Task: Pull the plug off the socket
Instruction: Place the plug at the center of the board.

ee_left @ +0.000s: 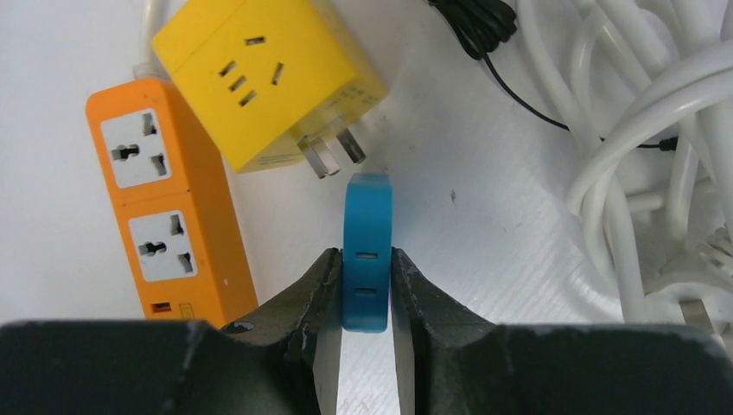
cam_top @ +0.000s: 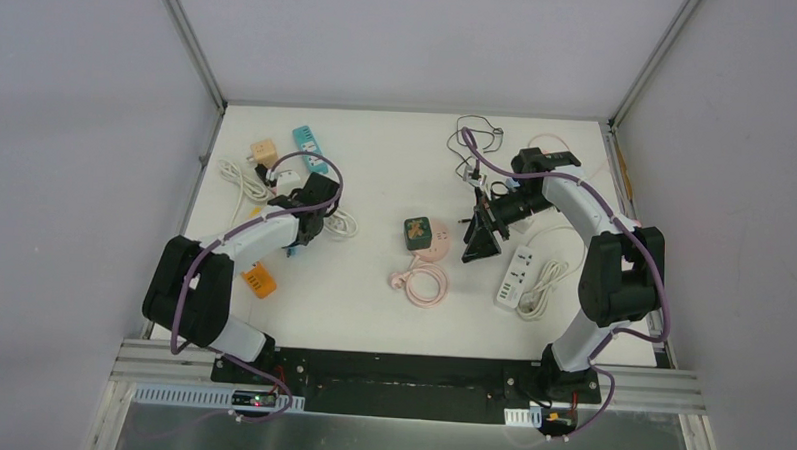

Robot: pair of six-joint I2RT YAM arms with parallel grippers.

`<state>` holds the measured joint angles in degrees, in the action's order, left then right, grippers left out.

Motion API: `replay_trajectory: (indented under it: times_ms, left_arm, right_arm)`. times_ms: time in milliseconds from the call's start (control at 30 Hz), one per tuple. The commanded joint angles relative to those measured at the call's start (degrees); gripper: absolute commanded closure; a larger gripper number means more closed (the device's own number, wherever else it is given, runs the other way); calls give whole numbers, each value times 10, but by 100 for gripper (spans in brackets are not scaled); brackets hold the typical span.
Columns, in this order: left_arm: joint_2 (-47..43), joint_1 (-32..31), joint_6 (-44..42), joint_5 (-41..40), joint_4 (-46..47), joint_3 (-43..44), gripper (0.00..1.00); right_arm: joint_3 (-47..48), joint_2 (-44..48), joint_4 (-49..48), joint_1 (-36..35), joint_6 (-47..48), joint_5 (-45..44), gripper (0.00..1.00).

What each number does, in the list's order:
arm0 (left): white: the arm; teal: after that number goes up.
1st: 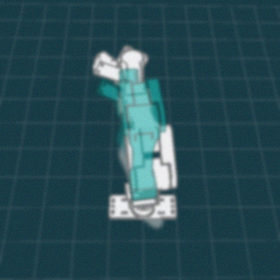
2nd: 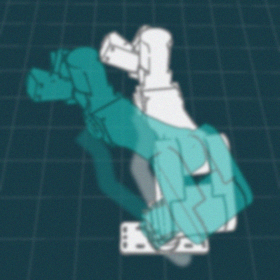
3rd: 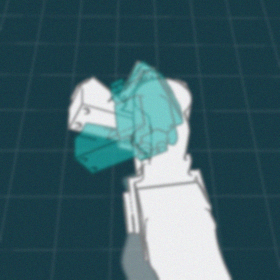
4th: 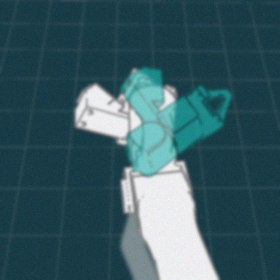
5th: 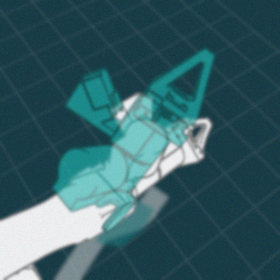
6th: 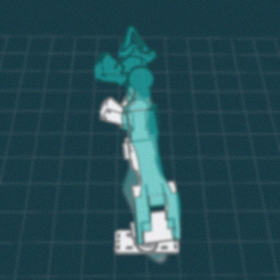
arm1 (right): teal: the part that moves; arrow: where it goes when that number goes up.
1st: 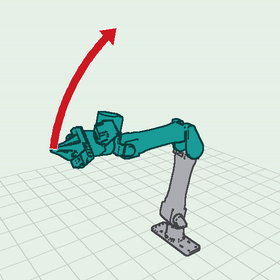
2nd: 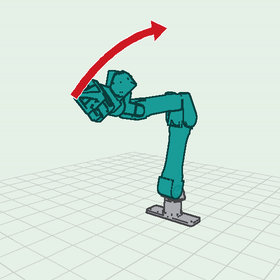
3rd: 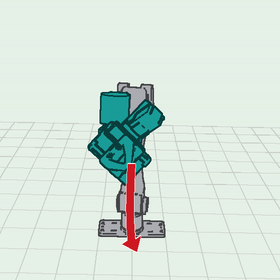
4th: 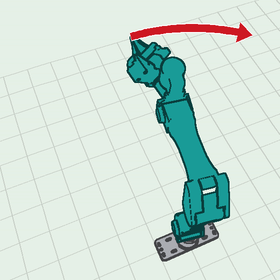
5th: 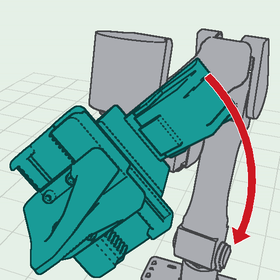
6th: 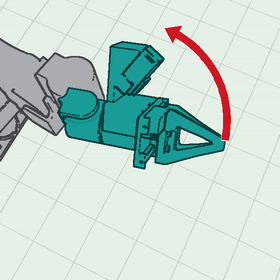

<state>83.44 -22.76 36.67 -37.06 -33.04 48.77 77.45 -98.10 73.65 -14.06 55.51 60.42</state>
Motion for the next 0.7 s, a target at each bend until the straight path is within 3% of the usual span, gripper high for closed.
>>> replay_trajectory:
  times_ms: [0,100,200,267,667]
  left_arm:
    - [25,5,-4,-7,-29,24,71]
    - [26,5,-7,-2,-30,26,63]
    - [15,5,-12,3,-32,27,46]
    - [3,5,-15,8,-35,28,42]
    - [-92,4,-55,93,-37,16,39]
  right_arm:
    - [5,9,8,4,21,4,0]
    - [6,8,9,4,23,4,0]
    - [7,7,10,4,24,5,0]
    - [7,7,10,4,24,4,0]
    - [7,9,12,3,28,5,0]
